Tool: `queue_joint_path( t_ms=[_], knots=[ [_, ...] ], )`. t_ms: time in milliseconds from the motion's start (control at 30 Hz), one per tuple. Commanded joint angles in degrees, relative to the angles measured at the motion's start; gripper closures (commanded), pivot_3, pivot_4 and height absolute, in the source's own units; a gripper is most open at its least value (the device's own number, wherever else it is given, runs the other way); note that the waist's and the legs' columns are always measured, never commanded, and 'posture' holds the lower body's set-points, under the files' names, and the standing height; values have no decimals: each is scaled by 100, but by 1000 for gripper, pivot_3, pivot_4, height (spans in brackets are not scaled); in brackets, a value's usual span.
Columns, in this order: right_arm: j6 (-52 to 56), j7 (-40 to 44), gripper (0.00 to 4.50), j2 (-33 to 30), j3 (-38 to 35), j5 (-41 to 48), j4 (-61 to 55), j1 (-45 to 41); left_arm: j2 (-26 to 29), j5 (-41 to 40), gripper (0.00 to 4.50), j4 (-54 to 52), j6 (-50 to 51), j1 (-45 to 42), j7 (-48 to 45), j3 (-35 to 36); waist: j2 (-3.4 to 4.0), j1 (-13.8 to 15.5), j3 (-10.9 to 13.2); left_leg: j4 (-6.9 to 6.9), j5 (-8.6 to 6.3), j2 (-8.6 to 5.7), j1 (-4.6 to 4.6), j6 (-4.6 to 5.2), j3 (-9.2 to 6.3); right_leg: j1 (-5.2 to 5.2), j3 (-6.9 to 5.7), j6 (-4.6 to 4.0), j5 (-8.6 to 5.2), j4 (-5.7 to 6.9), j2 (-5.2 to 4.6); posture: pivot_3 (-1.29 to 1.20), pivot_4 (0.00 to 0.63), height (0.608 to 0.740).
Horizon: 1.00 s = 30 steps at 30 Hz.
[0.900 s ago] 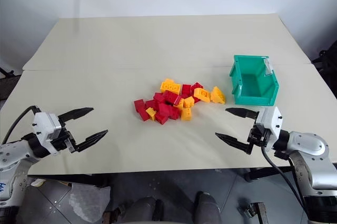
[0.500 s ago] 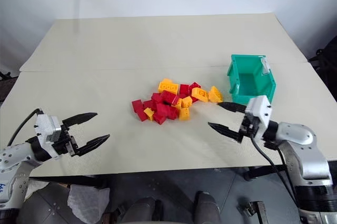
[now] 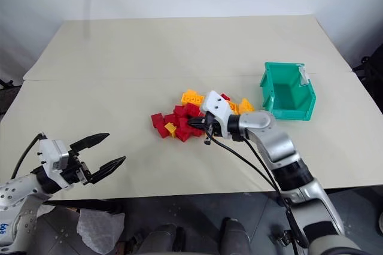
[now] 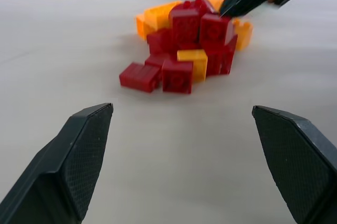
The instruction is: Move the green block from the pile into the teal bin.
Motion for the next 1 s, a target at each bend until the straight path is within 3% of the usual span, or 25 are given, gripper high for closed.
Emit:
queue_joint_path(
  t_ms=[33,233,367,567,800,1000],
  knots=[
    [-183,-215,4479,234,17,-318,476,-377,-43,-42,0,-281,-32,-110,165,22,0,1,0,0,0,-1,-1,0,0,-2,0,0,0,3,0,0,150,740],
    [-858,-845,4479,776,-252,-755,1979,-1120,-205,36,0,-362,-50,-171,384,-122,0,-102,0,0,-1,-2,3,-2,-1,-8,-1,0,0,26,-2,0,150,740],
    [-1131,-821,4479,907,-404,-760,2270,-1194,-250,63,0,-362,-76,-205,429,-207,-1,-130,-1,0,-1,0,2,-4,-2,-13,-1,0,0,30,-1,0,150,740],
    [-854,-232,4479,821,-215,-700,1429,-662,-233,76,0,-231,-118,-305,425,-244,-1,-126,-1,-1,-2,1,3,-4,1,-15,1,0,0,33,-1,0,150,740],
    [-183,325,4479,425,427,-823,-382,308,-227,96,0,-128,-129,-441,400,-299,-1,-103,-1,0,-2,0,4,-5,0,-15,1,0,0,38,-2,0,150,740],
    [424,194,4479,376,-106,-427,-764,344,-229,97,0,-110,-144,-416,382,-285,-2,-105,-1,2,-2,0,4,-5,1,-15,2,0,0,36,-3,0,150,740]
  ],
)
